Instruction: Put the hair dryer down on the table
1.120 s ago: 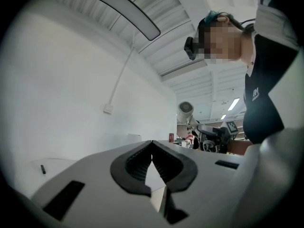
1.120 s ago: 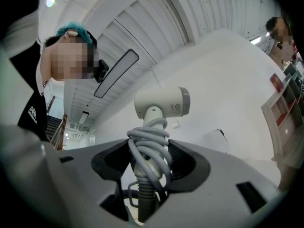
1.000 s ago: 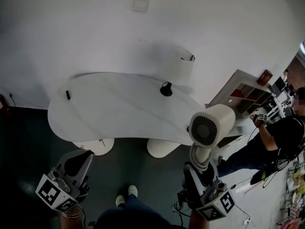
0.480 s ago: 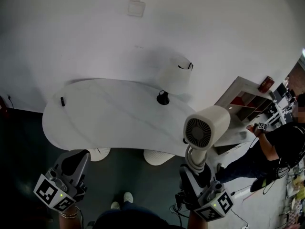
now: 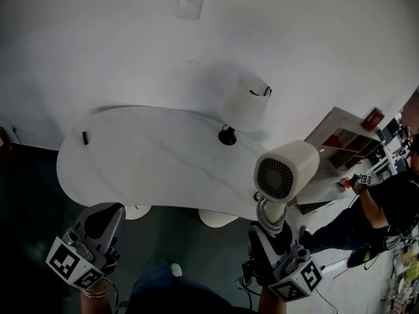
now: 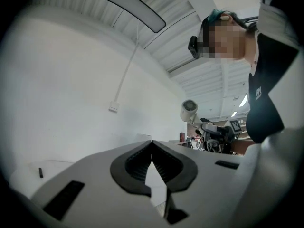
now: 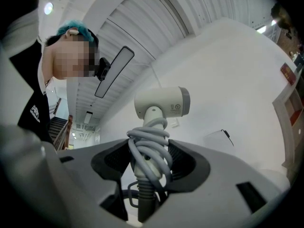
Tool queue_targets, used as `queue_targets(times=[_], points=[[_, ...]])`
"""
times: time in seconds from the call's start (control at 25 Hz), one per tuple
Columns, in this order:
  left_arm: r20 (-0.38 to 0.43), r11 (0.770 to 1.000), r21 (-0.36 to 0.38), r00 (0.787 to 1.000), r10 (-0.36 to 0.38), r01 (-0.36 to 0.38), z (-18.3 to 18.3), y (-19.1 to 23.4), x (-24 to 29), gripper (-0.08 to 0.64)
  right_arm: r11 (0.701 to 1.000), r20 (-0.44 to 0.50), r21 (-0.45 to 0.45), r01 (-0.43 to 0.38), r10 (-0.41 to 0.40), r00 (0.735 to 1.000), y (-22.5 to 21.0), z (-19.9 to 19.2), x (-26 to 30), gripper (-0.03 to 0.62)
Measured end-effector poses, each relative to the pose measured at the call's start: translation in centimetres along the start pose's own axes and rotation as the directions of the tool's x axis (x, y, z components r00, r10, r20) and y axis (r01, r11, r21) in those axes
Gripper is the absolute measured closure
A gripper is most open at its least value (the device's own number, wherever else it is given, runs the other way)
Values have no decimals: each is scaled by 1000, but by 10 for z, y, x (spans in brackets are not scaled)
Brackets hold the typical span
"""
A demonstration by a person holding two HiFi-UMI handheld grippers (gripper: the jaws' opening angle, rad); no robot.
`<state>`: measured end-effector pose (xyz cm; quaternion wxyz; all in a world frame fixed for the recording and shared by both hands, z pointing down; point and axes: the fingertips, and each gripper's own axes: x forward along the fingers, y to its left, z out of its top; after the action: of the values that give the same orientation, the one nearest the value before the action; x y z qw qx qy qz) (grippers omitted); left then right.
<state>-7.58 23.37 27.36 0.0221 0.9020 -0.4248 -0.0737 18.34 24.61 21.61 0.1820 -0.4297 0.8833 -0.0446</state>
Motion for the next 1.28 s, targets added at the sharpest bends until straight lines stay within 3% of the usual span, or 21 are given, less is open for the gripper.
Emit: queue_targets(times=[0.16,0.36,0.64,1.08,1.28], points=[[-29,1000,-24,999,17,-17,-7,23,6,543,999,-10,50,2,-1,1000,-5,-6,25,344],[-47,1000,-16,999,-8,7,-4,53,27,543,999,-17,32,8,-7,1000,-11,-12,56,344],[-14,999,0,999,-45,45,12,84,56,543,1000,14,-9,12,-12,1000,-19,-9,87,344],[-42,995,-16,994,-101,101,8,126,79,543,996,17,5,92,-92,996,-25,-18,125,344],[-67,991,-40,989,-132,129,0,144,84,543,991,-1,-47,122,-122,993,-34,-33,129,344]])
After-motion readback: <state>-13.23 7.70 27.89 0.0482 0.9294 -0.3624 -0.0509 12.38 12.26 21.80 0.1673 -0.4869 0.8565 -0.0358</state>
